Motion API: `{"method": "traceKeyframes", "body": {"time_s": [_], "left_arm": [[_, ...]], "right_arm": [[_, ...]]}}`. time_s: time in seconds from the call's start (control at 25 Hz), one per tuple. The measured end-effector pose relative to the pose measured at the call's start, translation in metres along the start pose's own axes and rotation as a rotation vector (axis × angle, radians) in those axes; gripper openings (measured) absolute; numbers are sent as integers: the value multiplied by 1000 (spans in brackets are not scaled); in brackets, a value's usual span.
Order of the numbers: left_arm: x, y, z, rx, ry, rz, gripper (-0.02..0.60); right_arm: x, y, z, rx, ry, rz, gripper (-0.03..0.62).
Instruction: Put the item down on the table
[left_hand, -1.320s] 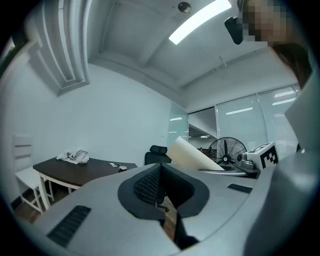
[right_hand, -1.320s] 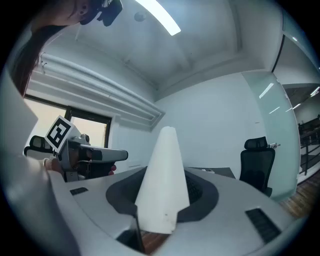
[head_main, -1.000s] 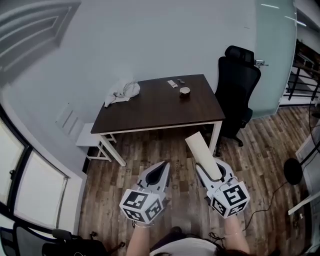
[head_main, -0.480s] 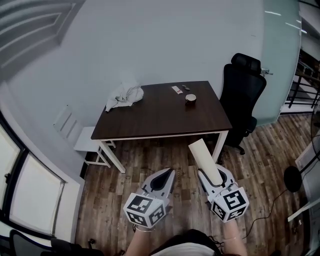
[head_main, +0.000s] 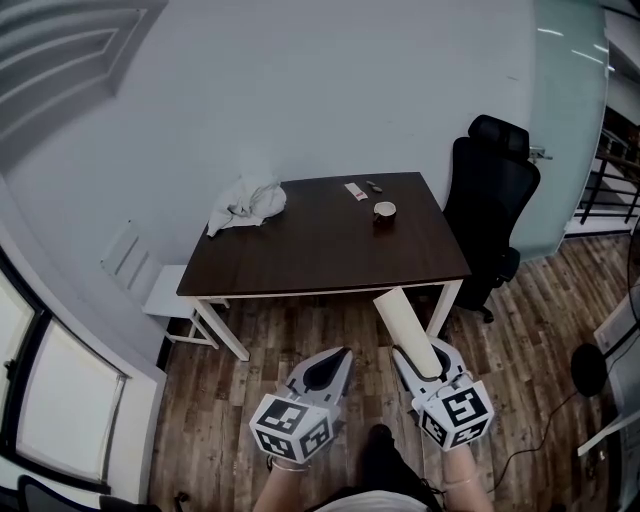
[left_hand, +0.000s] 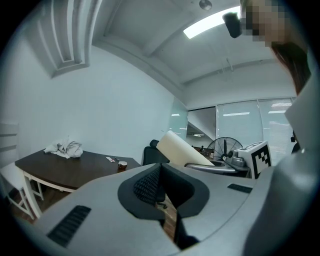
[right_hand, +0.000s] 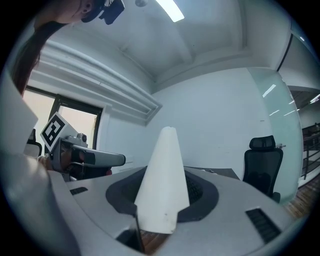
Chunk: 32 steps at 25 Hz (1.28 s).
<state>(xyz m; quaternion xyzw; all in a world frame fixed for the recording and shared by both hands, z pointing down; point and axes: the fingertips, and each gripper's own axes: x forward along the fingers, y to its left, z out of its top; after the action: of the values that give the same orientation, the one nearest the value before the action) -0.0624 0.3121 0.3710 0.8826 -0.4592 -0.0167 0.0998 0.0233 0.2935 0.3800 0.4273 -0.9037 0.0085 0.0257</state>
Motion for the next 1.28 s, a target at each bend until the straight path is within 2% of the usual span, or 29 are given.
{"method": "traceKeyframes", "body": {"time_s": [0.76,0.96,1.28], "left_arm": [[219,98,37,16,18,21,18],[256,124,46,18,18,45,18],[289,181,43,27,62,68,18]], "right_arm": [[158,-173,5,29,11,33,153],[198,-206,6,32,24,48,153],[270,-228,-4,37,57,70,153]]}}
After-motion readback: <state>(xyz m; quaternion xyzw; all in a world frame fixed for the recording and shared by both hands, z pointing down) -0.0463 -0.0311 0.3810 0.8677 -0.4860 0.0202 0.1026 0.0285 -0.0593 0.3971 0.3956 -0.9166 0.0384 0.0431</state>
